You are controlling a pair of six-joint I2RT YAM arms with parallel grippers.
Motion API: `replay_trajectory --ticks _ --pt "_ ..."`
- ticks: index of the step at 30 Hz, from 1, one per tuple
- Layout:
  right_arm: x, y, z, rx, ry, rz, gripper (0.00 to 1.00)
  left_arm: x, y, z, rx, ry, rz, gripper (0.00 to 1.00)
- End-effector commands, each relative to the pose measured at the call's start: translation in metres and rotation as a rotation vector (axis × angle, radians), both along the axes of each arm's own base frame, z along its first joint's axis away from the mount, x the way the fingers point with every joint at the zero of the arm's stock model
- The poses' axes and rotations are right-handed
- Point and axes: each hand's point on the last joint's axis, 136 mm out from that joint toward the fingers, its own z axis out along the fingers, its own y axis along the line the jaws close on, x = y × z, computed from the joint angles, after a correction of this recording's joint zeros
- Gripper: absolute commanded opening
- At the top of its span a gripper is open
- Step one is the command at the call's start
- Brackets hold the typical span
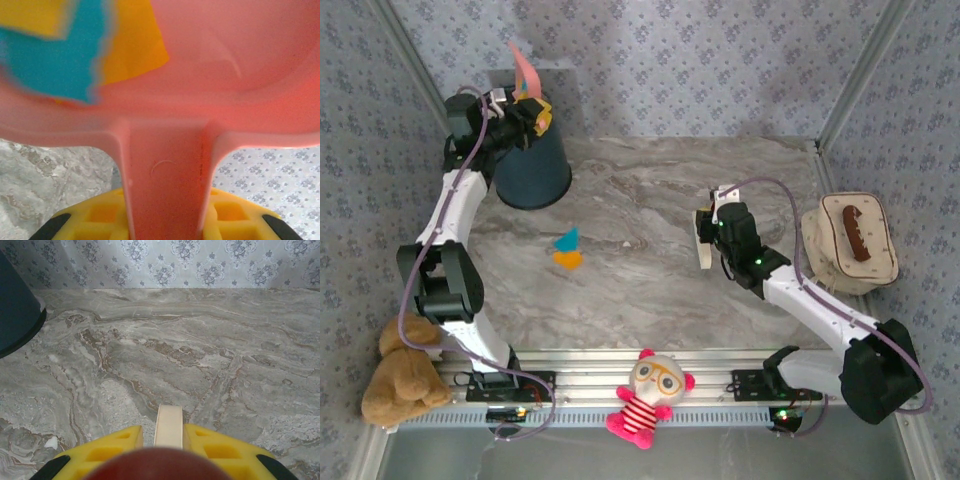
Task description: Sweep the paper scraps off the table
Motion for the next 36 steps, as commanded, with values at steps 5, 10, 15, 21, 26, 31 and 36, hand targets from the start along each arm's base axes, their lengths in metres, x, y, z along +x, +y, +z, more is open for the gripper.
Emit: replay_trajectory --ticks 5,10,15,21,26,31,36 --pt "0.001 0.001 -0.002 0.024 0.003 0.000 0.00 0.006 0.005 0.023 -0.114 -0.050 0.012 0.00" --pt "0.001 0.002 -0.001 0.027 0.001 0.001 0.00 0.009 0.007 0.024 -0.200 -0.046 0.028 0.00" --pt "0.001 0.002 -0.003 0.025 0.005 0.001 0.00 0.010 0.007 0.031 -0.256 -0.068 0.021 0.00" --pt "0.002 0.004 -0.005 0.026 0.012 0.006 0.00 0.011 0.011 0.033 -0.343 -0.056 0.031 0.00" --pt "0.002 0.006 -0.004 0.027 0.010 0.009 0.00 0.011 0.015 0.037 -0.465 -0.054 0.039 0.00" --pt "0.003 0.007 -0.005 0.026 0.012 0.011 0.00 0.009 0.011 0.046 -0.533 -0.066 0.013 0.00" --pt "0.002 0.008 -0.006 0.024 0.013 0.014 0.00 0.007 0.011 0.048 -0.541 -0.070 0.013 0.00"
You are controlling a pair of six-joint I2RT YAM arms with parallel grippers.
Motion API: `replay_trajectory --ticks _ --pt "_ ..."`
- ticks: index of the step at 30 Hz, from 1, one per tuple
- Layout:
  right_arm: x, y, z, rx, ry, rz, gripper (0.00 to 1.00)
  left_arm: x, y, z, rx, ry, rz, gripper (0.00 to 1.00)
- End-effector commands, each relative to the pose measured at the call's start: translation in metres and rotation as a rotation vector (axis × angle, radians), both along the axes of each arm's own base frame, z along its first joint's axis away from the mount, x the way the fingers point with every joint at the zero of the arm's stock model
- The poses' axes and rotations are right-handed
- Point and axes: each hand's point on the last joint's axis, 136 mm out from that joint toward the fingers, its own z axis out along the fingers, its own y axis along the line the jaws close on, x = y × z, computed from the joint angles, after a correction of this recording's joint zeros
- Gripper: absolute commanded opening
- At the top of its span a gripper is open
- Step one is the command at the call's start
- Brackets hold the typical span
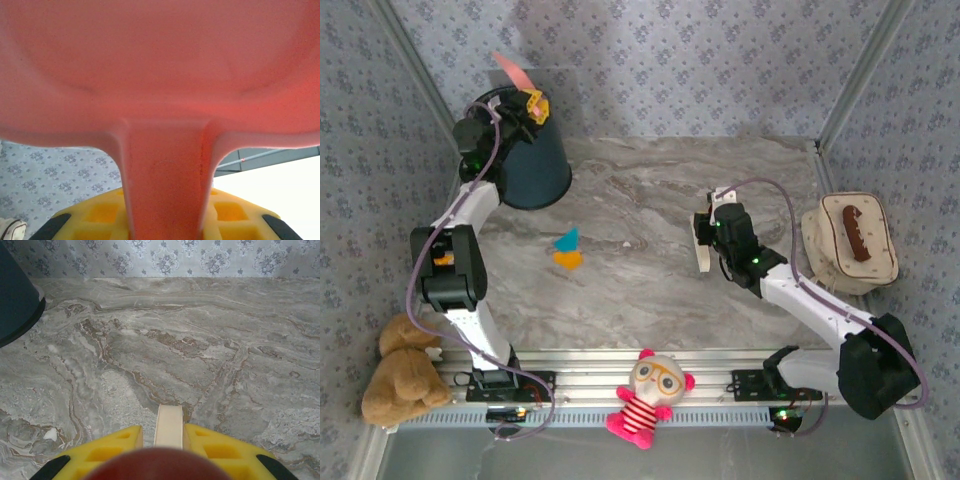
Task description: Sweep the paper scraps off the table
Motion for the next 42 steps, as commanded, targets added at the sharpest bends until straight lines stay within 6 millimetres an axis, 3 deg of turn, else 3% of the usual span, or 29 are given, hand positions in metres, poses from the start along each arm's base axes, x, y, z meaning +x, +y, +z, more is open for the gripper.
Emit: replay_trajectory --ticks 1,5,14,20,32,42 --pt "0.002 0.004 0.007 0.029 -0.018 -0.002 0.00 -0.012 -0.004 0.028 -0.044 -0.083 -0.016 0.00" --pt "0.002 0.005 0.007 0.036 -0.019 0.000 0.00 -0.017 -0.007 0.034 0.004 -0.107 -0.026 0.00" --pt "-0.002 0.038 0.025 0.104 -0.038 0.140 0.00 -0.040 -0.021 0.037 0.395 -0.165 -0.032 0.00" --pt "0.001 0.066 0.037 0.189 -0.053 0.224 0.00 -0.071 -0.021 0.020 0.715 -0.191 -0.040 0.00" --pt "0.017 0.149 0.067 0.464 -0.042 0.415 0.00 -0.158 0.000 -0.033 1.219 -0.176 -0.108 0.00" --pt "0.030 0.232 0.058 0.652 0.075 0.567 0.00 -0.215 0.037 -0.072 1.535 -0.094 -0.080 0.00"
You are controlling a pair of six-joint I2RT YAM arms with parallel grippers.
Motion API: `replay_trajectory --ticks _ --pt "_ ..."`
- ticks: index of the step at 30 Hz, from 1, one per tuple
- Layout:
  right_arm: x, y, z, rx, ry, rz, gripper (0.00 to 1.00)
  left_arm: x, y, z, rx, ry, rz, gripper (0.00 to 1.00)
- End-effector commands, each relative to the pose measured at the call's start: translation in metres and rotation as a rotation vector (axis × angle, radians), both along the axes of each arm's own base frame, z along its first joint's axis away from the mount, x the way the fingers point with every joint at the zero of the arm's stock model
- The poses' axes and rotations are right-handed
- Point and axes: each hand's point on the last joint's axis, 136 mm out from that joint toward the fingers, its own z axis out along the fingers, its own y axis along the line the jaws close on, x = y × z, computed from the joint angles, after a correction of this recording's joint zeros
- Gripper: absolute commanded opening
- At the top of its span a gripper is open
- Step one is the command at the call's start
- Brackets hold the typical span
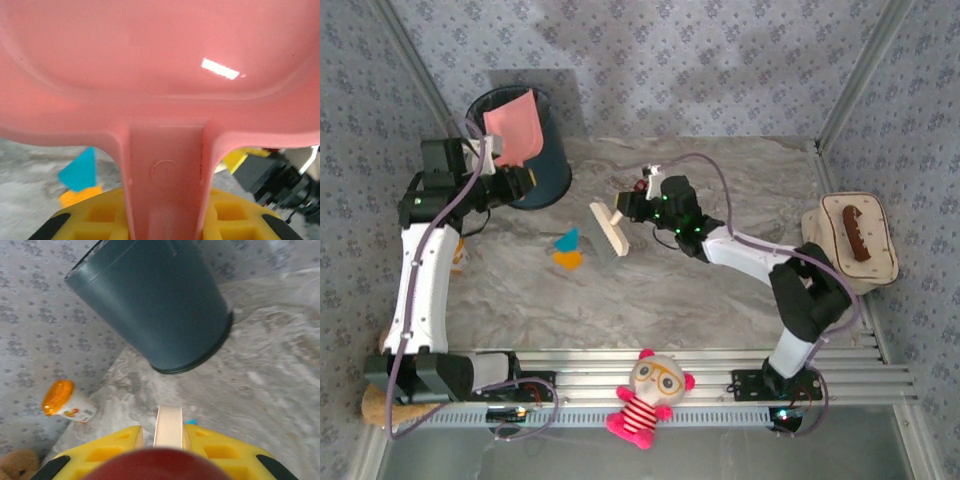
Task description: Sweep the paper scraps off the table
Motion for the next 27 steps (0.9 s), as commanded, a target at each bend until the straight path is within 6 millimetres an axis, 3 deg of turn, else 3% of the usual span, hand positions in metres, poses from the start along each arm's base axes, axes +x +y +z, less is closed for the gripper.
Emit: replay_trajectory --ticks 1,7,14,21,27 --pt "-0.001 0.035 0.034 0.148 -0.007 0.089 0.00 -0.021 0.017 -0.012 0.154 0.000 0.021 0.00" --pt "0.007 0.078 0.012 0.189 0.073 0.164 0.00 -0.033 0.023 -0.012 0.183 -0.032 0.053 0.00" --pt "0.021 0.110 -0.016 0.217 0.142 0.190 0.00 -0.035 0.023 -0.007 0.188 -0.050 0.049 0.00" --pt "0.029 0.110 -0.060 0.160 0.193 0.154 0.00 -0.039 0.011 -0.008 0.152 -0.030 -0.021 0.00" --pt "0.033 0.093 -0.085 0.118 0.218 0.095 0.00 -0.041 0.007 -0.013 0.145 -0.013 -0.046 0.00"
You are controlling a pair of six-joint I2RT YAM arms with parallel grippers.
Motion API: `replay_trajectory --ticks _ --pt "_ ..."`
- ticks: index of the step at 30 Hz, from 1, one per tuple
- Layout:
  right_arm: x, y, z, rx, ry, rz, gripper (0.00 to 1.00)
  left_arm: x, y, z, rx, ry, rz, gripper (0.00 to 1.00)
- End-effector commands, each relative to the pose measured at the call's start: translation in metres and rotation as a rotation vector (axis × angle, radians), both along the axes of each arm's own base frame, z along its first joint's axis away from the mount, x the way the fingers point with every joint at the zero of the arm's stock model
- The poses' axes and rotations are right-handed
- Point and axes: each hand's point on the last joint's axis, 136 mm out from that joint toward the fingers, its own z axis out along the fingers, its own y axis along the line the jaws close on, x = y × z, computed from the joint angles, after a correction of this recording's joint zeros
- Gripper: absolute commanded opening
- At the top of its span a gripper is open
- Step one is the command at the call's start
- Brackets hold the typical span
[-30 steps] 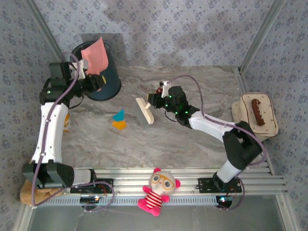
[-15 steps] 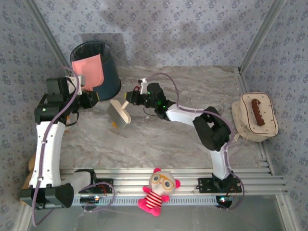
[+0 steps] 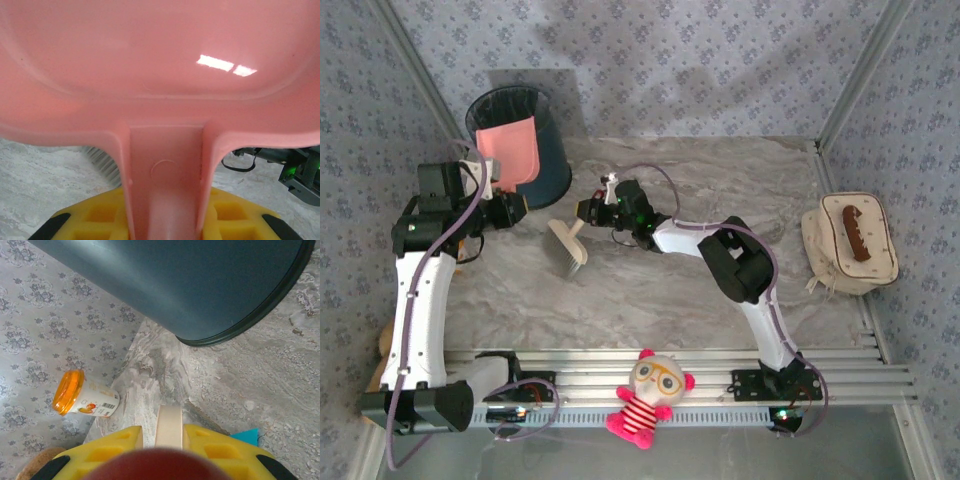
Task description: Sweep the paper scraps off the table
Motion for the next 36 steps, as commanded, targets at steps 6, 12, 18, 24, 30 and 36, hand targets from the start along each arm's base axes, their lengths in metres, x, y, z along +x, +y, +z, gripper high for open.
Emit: replay_trajectory --ticks 6,12,18,24,30,36 --pt "0.009 -0.050 -0.013 -0.035 -0.005 -0.126 0.00 -0.005 -0.019 -0.002 -0.030 0.010 -0.110 0.00" --pt "0.005 -0.102 -0.031 -0.134 -0.011 -0.213 0.00 -0.003 -0.031 -0.009 -0.025 0.031 -0.153 0.00" --pt "0.004 -0.148 -0.031 -0.243 -0.045 -0.295 0.00 -0.004 -0.045 -0.022 0.005 0.075 -0.223 0.00" --pt "-0.003 -0.189 -0.025 -0.379 -0.091 -0.371 0.00 -0.007 -0.059 -0.039 0.059 0.122 -0.293 0.00" --pt "-0.012 -0.223 -0.007 -0.461 -0.145 -0.446 0.00 -0.014 -0.070 -0.065 0.164 0.203 -0.365 0.00" --pt "-0.018 -0.231 0.016 -0.461 -0.193 -0.461 0.00 -0.025 -0.086 -0.093 0.261 0.309 -0.463 0.00"
